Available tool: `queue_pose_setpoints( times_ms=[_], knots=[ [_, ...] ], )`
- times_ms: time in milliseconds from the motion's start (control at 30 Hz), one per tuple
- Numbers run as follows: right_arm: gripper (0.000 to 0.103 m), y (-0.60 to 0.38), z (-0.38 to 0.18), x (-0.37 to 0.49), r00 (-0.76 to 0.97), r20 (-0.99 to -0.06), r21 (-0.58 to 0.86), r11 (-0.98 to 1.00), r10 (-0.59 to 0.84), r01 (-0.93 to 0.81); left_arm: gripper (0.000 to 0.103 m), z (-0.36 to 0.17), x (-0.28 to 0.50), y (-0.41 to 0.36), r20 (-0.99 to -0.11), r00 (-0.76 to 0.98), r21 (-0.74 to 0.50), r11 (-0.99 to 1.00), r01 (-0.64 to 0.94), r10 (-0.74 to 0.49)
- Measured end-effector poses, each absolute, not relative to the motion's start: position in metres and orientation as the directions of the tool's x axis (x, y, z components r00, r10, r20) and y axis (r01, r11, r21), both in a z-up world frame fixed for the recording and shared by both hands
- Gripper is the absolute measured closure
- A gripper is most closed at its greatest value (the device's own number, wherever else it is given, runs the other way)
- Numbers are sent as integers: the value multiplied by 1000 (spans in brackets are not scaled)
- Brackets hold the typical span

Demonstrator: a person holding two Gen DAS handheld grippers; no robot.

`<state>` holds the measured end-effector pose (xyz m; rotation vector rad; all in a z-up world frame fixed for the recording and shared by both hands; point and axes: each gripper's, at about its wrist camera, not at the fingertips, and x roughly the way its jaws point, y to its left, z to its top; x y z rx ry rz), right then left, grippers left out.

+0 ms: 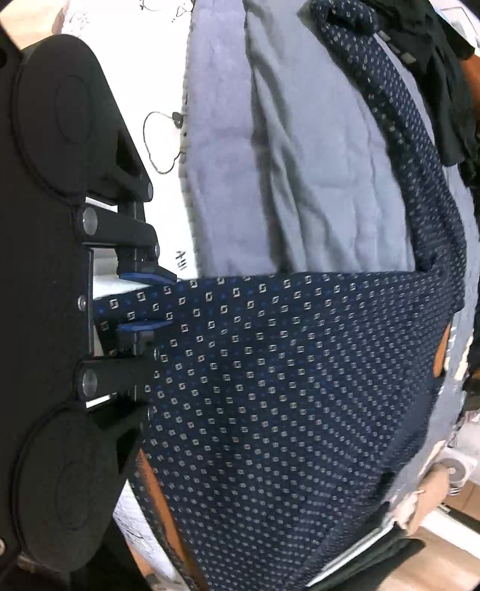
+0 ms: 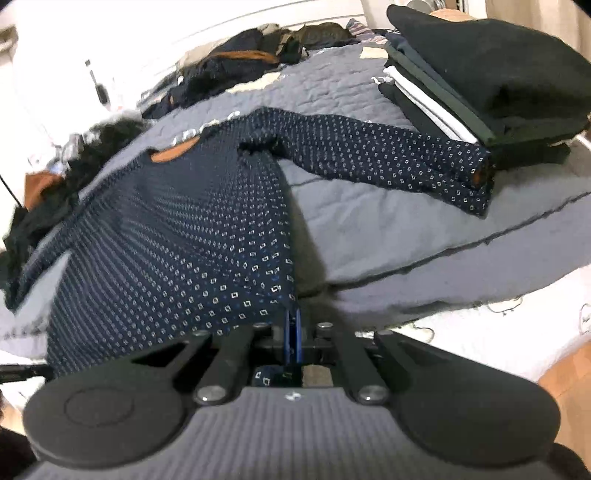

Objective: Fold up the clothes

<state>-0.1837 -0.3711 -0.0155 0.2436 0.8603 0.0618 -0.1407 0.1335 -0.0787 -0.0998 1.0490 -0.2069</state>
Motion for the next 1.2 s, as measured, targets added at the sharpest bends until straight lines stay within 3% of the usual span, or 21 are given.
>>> queue_pose_setpoints(
  times_ms=[67, 167, 200, 267, 367, 500, 633, 800, 933, 1000, 1033, 1100, 1167, 1200],
  knots=[
    [100, -369, -16, -185, 649, -748, 218, 975, 140, 40, 67, -82, -139, 133, -853, 473, -187, 975, 118, -221],
    [100, -366, -17, -184, 644, -754, 197, 980, 129, 33, 61, -88, -135, 133, -853, 461, -220, 970, 106, -243],
    [100, -364, -18, -183, 639, -759, 184, 982, 121, 32, 63, -89, -134, 131, -849, 462, -231, 967, 111, -256],
    [100, -362, -20, -182, 634, -765, 172, 985, 116, 26, 96, -89, -131, 129, -844, 458, -257, 960, 112, -279],
    [100, -363, -20, -182, 632, -764, 187, 982, 131, 23, 97, -73, -135, 141, -836, 503, -231, 972, 40, -219],
    [100, -360, -18, -184, 631, -754, 239, 971, 183, 3, 97, -24, -154, 167, -780, 583, -224, 971, 83, -230],
    [100, -346, -25, -186, 598, -774, 233, 972, 207, -34, 97, 22, -169, 177, -759, 626, -122, 983, 135, -181],
    [100, -320, -41, -181, 527, -839, 93, 990, 134, -102, 97, 8, -174, 160, -838, 528, -44, 982, 183, -136],
    [99, -301, -67, -167, 429, -902, -27, 989, 38, -143, 90, -34, -170, 144, -909, 414, 32, 985, 171, -42],
    [99, -301, -72, -163, 410, -912, -31, 990, 28, -136, 80, -44, -168, 143, -914, 405, 50, 987, 150, -15],
    [99, -302, -71, -163, 410, -911, -21, 991, 34, -129, 73, -41, -169, 146, -906, 423, 43, 990, 136, -19],
    [98, -305, -71, -163, 410, -911, -3, 993, 46, -116, 69, -31, -173, 154, -876, 481, 19, 994, 106, -34],
    [97, -309, -67, -163, 422, -904, 25, 995, 64, -98, 55, -18, -176, 158, -835, 547, -20, 996, 89, -66],
    [96, -313, -59, -165, 454, -887, 56, 995, 87, -82, 55, -12, -177, 160, -812, 578, -40, 996, 83, -81]
  ],
)
